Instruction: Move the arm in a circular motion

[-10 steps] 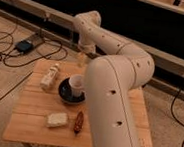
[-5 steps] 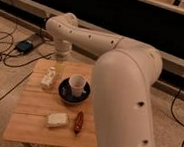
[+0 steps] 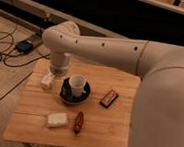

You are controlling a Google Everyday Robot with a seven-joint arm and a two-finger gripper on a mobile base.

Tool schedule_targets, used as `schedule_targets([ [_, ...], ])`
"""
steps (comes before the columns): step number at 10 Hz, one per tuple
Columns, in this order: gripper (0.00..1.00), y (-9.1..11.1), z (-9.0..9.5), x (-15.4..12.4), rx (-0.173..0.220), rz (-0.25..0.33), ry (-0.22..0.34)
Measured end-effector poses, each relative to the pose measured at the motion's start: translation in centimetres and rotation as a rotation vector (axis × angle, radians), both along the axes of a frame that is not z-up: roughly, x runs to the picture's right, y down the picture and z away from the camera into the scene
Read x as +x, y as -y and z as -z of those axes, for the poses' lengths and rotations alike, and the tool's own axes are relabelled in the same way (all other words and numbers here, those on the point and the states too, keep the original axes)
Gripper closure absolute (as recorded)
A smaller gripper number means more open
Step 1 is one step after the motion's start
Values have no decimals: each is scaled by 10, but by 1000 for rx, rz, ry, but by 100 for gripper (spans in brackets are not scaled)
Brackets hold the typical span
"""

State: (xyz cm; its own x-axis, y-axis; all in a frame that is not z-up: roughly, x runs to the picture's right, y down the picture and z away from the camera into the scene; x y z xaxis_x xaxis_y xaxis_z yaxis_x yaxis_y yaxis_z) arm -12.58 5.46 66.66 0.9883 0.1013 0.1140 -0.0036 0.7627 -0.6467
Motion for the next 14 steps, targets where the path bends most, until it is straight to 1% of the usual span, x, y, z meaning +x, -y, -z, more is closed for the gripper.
schedule_targets([
  [1,20,-4,6,20,-5,-45,-34],
  [3,20,-11,16,75,-16,-166,-145],
  [4,20,-13,19,99,-19,-207,-193],
  [6,20,-15,24,160,-18,-303,-321],
  [8,20,-9,21,235,-5,-395,-474],
  [9,20,-5,16,266,-1,-437,-531],
  [10,20,5,5,296,4,-481,-579],
  [11,20,18,-11,313,11,-515,-602],
  [12,20,34,-32,327,19,-536,-616],
  [13,20,49,-53,336,20,-541,-628],
  [14,20,65,-73,340,28,-541,-630],
])
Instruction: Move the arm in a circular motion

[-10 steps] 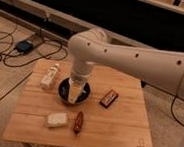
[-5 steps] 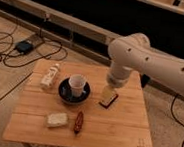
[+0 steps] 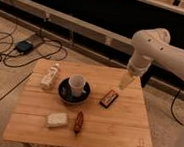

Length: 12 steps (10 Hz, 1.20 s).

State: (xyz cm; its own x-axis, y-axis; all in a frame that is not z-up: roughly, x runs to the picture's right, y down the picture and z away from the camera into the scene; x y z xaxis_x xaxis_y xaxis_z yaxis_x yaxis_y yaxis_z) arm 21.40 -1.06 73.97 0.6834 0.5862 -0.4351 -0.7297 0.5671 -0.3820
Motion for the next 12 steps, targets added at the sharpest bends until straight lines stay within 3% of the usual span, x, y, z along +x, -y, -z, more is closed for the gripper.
schedule_targets([
  [3,20,52,-55,-18,13,45,10],
  [6,20,96,-96,-91,32,147,89],
  [8,20,104,-111,-149,24,239,160],
  [10,20,96,-115,-208,5,341,247],
  [12,20,73,-99,-280,-10,470,392],
])
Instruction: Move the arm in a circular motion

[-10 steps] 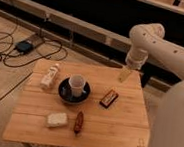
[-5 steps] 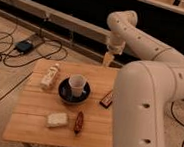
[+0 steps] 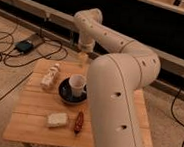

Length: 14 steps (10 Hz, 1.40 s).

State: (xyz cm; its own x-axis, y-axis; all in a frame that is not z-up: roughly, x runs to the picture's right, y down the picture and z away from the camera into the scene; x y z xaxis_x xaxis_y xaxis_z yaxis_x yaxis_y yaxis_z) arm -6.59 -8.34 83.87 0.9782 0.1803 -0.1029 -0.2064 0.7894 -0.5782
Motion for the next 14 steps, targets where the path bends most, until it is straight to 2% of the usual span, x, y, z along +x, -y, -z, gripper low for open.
schedule_targets([
  [1,20,-10,13,-23,-3,43,58],
  [3,20,-39,53,-62,-1,139,187],
  [5,20,-72,93,-70,2,205,271],
  [7,20,-97,123,-60,-6,202,306],
  [9,20,-113,142,-37,-14,149,299],
  [10,20,-117,149,-18,-14,100,279],
  [12,20,-121,155,19,-16,18,224],
  [14,20,-121,152,56,-15,-48,160],
])
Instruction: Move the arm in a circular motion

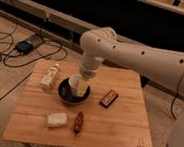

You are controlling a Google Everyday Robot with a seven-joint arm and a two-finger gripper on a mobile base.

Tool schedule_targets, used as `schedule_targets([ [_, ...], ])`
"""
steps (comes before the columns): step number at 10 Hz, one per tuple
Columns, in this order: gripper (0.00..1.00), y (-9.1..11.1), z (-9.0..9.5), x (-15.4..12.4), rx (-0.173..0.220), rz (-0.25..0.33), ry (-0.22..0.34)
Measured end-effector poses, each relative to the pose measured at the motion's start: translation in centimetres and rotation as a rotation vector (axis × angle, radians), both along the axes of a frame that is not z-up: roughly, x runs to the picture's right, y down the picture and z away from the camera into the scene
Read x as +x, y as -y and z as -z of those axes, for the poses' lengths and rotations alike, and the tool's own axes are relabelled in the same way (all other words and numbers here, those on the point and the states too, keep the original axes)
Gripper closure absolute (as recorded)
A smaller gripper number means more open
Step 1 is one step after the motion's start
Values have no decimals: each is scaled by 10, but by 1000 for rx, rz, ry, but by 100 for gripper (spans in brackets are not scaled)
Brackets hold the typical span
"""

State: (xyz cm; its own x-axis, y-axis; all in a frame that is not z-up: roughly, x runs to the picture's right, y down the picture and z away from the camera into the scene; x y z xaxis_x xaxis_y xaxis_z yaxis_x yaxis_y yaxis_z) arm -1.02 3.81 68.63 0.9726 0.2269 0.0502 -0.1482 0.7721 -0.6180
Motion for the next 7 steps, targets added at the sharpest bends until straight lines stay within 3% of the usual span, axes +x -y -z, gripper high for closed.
schedule_targets([
  [3,20,-1,-9,29,-11,-45,-52],
  [7,20,-1,-9,27,-11,-43,-50],
])
